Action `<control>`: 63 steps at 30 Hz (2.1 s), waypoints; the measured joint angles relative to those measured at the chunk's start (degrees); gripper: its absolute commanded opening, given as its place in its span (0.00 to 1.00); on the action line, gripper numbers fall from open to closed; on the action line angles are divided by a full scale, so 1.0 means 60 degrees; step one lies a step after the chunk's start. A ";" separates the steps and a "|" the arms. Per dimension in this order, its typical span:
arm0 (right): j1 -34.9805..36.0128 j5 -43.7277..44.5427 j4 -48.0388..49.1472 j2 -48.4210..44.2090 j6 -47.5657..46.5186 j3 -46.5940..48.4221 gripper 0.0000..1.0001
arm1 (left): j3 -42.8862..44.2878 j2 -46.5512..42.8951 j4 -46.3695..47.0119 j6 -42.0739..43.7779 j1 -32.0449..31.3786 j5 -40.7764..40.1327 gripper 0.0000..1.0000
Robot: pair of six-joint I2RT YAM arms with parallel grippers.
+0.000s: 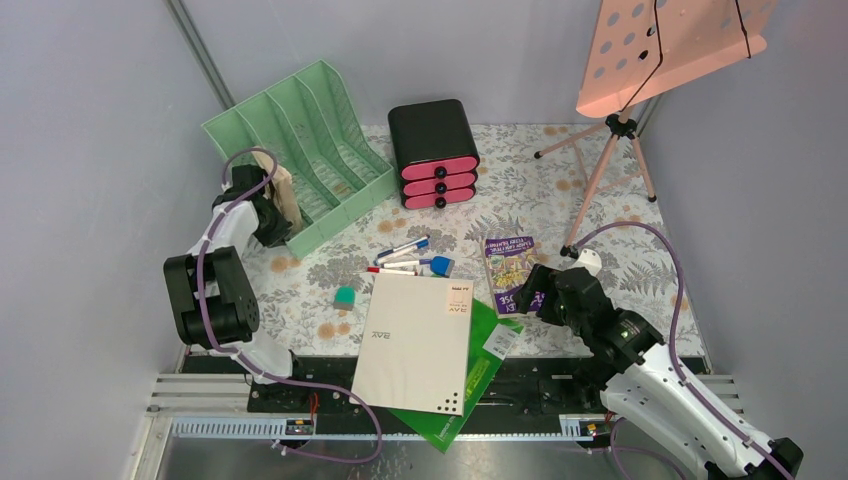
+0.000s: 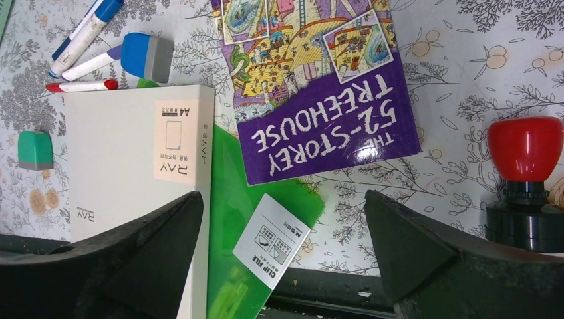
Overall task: Organize the desk
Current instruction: Move the storage box to the center of the board.
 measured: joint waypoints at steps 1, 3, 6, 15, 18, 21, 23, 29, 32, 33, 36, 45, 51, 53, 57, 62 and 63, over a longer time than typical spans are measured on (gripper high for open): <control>0.0000 0.0000 0.0000 0.0022 0.0000 0.0004 0.99 | 0.0033 0.0007 -0.0076 0.0160 0.0000 -0.0102 0.00; 0.0000 0.0000 0.0000 0.0058 0.0000 0.0004 0.99 | 0.0066 0.0011 -0.0197 0.0401 0.0000 -0.0288 0.00; 0.0000 -0.0004 0.0004 0.0073 0.0000 0.0004 0.99 | 0.0095 0.0011 -0.0310 0.0663 0.0000 -0.0517 0.00; 0.0000 -0.0004 0.0004 -0.0007 0.0000 0.0004 0.99 | 0.0095 -0.0007 -0.0313 0.1169 -0.0015 -0.0514 0.00; 0.0000 -0.0004 0.0004 -0.0007 0.0000 0.0004 0.99 | 0.0095 -0.0007 -0.0295 0.1413 -0.0102 -0.0532 0.00; 0.0000 -0.0004 0.0004 -0.0004 0.0000 0.0004 0.99 | 0.0102 -0.0007 -0.0310 0.1614 -0.0288 -0.0718 0.00; 0.0000 -0.0004 0.0004 0.0000 0.0004 0.0004 0.99 | 0.0127 0.0011 -0.0379 0.1690 -0.0466 -0.0903 0.00; 0.0000 -0.0004 0.0007 0.0033 0.0000 0.0004 0.99 | 0.0594 0.0368 -0.0670 0.1723 -0.1129 -0.1147 0.00; 0.0000 -0.0004 0.0007 0.0087 0.0000 0.0004 0.99 | 0.0958 0.0627 -0.0750 0.1727 -0.1399 -0.1133 0.00; 0.0000 0.0000 0.0011 0.0109 0.0000 0.0004 0.99 | 0.1096 0.0729 -0.0783 0.1745 -0.1490 -0.1111 0.00; 0.0000 -0.0004 0.0015 0.0160 0.0000 0.0004 0.99 | 0.1501 0.1005 -0.0892 0.1836 -0.1690 -0.1027 0.00; 0.0000 -0.0004 0.0029 0.0171 0.0000 0.0004 0.99 | 0.1745 0.1206 -0.0929 0.2044 -0.2116 -0.1035 0.00; 0.0000 -0.0004 0.0029 0.0175 0.0000 0.0004 0.99 | 0.1745 0.1169 -0.0951 0.2033 -0.2116 -0.1304 0.58; 0.0000 -0.0004 0.0033 0.0182 0.0000 0.0004 0.99 | 0.1745 0.1042 -0.0965 0.2095 -0.2127 -0.1384 0.66; 0.0000 -0.0004 0.0047 0.0186 0.0000 0.0004 0.99 | 0.1647 0.0295 -0.0954 0.2029 -0.2124 -0.1526 0.76; 0.0000 -0.0011 0.0069 0.0229 -0.0004 0.0004 0.99 | 0.1086 -0.1319 -0.0907 0.1912 -0.2149 -0.1468 0.79; 0.0000 -0.0015 0.0069 0.0251 -0.0004 0.0004 0.99 | 0.0954 -0.1654 -0.0907 0.1880 -0.2160 -0.1439 0.80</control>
